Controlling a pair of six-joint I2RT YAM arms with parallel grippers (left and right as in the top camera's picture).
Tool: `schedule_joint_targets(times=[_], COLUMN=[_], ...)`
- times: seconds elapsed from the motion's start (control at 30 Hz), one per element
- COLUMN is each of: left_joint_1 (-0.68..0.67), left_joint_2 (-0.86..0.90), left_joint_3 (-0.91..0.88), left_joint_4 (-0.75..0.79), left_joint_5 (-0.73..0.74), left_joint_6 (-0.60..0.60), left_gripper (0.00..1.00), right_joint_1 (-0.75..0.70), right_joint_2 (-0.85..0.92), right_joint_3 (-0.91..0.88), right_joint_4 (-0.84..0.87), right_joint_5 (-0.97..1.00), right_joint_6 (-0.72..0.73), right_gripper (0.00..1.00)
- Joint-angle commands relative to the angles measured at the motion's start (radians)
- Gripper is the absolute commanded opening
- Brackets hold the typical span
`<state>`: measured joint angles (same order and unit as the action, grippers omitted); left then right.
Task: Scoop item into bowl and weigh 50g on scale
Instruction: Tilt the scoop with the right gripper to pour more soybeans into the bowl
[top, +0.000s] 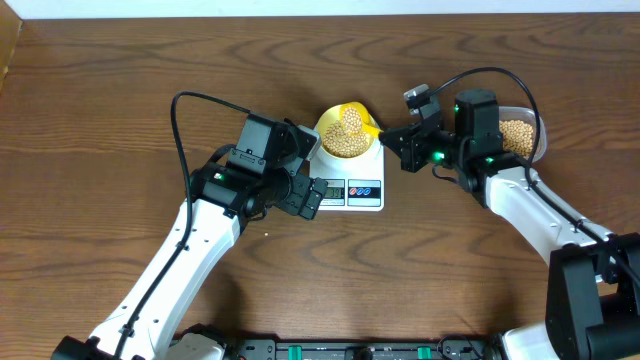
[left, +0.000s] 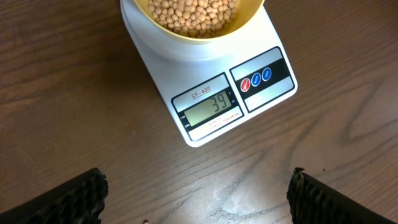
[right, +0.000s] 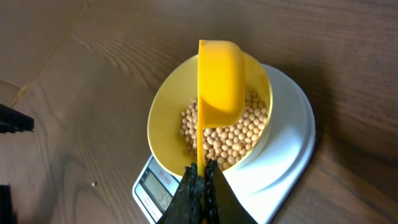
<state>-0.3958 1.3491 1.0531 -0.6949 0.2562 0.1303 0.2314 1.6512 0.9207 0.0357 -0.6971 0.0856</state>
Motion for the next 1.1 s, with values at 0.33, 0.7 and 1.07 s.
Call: schedule_joint_targets(times=[0.33, 0.7, 1.07], left_joint_1=[-0.003, -0.003, -0.003], left_joint_2=[0.003, 0.003, 0.003], left_joint_3=[-0.009, -0.009, -0.009], left_joint_4=[0.001, 0.001, 0.001], left_joint_5=[-0.003, -0.003, -0.003], left_joint_6=[-0.009, -0.009, -0.009], left_gripper=[0.95, 0.95, 0.95], right_joint_1=[0.006, 0.029, 0.048], right_joint_2=[-0.088, -0.095, -0.097], right_joint_3=[0.031, 0.031, 0.031], right_joint_4=[-0.050, -0.105, -0.106], right_joint_5=[0.082, 0.104, 0.148], right_joint_6=[-0.063, -0.110, -0.216], right_gripper=[0.01, 0.01, 0.01])
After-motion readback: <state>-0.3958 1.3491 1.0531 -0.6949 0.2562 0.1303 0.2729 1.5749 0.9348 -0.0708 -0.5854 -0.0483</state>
